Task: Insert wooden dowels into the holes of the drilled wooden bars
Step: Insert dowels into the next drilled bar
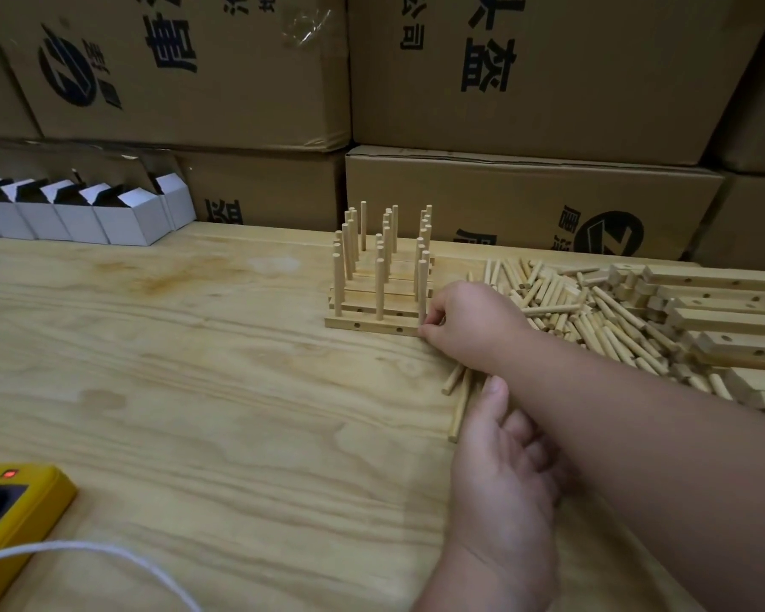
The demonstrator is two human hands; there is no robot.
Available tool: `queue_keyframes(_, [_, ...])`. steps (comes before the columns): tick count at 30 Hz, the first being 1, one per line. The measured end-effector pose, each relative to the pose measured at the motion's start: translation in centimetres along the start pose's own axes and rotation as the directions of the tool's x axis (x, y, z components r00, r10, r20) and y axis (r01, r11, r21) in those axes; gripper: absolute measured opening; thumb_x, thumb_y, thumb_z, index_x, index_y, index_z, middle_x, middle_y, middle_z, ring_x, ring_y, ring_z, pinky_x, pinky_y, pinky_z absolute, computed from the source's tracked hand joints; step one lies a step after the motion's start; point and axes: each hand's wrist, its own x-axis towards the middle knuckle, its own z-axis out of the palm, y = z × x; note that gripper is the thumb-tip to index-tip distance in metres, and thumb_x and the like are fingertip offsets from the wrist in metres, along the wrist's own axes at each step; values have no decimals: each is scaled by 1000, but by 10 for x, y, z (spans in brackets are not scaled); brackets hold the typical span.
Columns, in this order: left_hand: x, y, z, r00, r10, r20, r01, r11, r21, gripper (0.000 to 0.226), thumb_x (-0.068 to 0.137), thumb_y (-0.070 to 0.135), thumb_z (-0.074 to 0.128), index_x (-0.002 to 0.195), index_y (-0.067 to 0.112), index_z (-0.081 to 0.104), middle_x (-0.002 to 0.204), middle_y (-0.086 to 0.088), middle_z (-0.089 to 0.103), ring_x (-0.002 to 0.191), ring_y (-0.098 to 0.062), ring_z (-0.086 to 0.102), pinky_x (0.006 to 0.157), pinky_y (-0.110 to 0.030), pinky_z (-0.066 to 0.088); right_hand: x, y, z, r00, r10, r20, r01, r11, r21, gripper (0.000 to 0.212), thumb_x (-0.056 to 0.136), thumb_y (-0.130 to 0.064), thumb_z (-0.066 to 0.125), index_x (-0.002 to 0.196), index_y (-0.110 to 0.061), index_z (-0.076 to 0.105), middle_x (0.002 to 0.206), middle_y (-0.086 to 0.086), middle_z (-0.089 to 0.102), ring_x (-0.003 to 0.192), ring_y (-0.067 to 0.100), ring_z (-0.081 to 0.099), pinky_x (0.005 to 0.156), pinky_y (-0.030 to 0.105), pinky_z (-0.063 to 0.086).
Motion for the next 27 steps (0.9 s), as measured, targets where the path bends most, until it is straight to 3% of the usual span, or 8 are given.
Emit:
queue_keyframes(3, [1, 0, -2, 999, -6, -35, 8, 999, 44, 42, 76, 48, 49, 89, 31, 84, 117, -5, 76, 118, -28, 68, 98, -40, 49, 4, -2, 2, 1000, 1, -18, -2, 1000, -22, 24, 88, -39, 67, 65, -32, 64, 78, -13, 63, 74, 11, 59, 58, 27, 47])
queue_keyframes(5, [3, 0, -5, 998, -10, -55, 15, 997, 75, 48, 82, 45, 49, 116, 23, 75, 119, -6, 76, 116, -28, 69, 94, -39, 50, 6, -3, 4, 999, 3, -34, -4, 999, -35, 21, 87, -40, 66, 68, -31, 67, 81, -13, 61, 77, 12, 60, 60, 29, 50])
queue_keyframes(7, [2, 2, -6, 999, -9, -37, 13, 994, 113, 52, 89, 43, 46, 135, 25, 60, 121, -7, 75, 116, -26, 69, 94, -39, 51, 8, -3, 6, 999, 4, -52, -6, 999, -41, 20, 87, -40, 65, 70, -31, 68, 81, -13, 60, 78, 13, 60, 56, 27, 46])
queue_keyframes(10, [0, 2, -6, 1000, -1, -9, 3, 980, 197, 59, 89, 42, 47, 145, 23, 53, 125, -5, 73, 118, -25, 68, 95, -39, 52, 10, -3, 9, 997, 13, -81, -16, 999, -38, 27, 87, -41, 65, 63, -32, 60, 84, -13, 57, 77, 13, 59, 51, 23, 35])
queue_keyframes(15, [-3, 2, -5, 1000, -5, 23, 1, 983, 184, 59, 85, 34, 50, 143, 26, 55, 124, -3, 74, 115, -22, 69, 88, -35, 54, 13, -3, 13, 995, 20, -97, -18, 1000, 18, 32, 88, -43, 67, 59, -33, 57, 81, -13, 57, 75, 11, 58, 50, 23, 34])
queue_keyframes(21, [-3, 1, -3, 999, -21, 42, 13, 983, 181, 70, 73, 29, 60, 143, 26, 53, 125, -5, 73, 115, -25, 69, 94, -39, 49, 1, 2, -1, 978, -4, -210, 27, 994, 106, 21, 91, -54, 58, 84, -34, 58, 88, -14, 51, 70, 6, 52, 53, 28, 38])
queue_keyframes(24, [-1, -3, -1, 999, 0, 54, -11, 976, 215, 66, 66, 29, 60, 131, 17, 64, 120, -10, 74, 96, -23, 68, 79, -34, 49, -19, 11, -11, 951, 68, -300, -17, 985, 169, 25, 94, -49, 53, 79, -29, 54, 80, -12, 54, 66, 9, 52, 55, 34, 48])
queue_keyframes(27, [-4, -9, 4, 996, -9, 88, -16, 959, 283, 61, 55, 33, 69, 110, 7, 72, 100, -18, 66, 86, -29, 57, 67, -29, 47, -46, 28, -25, 933, 134, -335, -40, 961, 273, 26, 96, -38, 55, 75, -21, 55, 74, -4, 57, 67, 18, 55, 63, 43, 53])
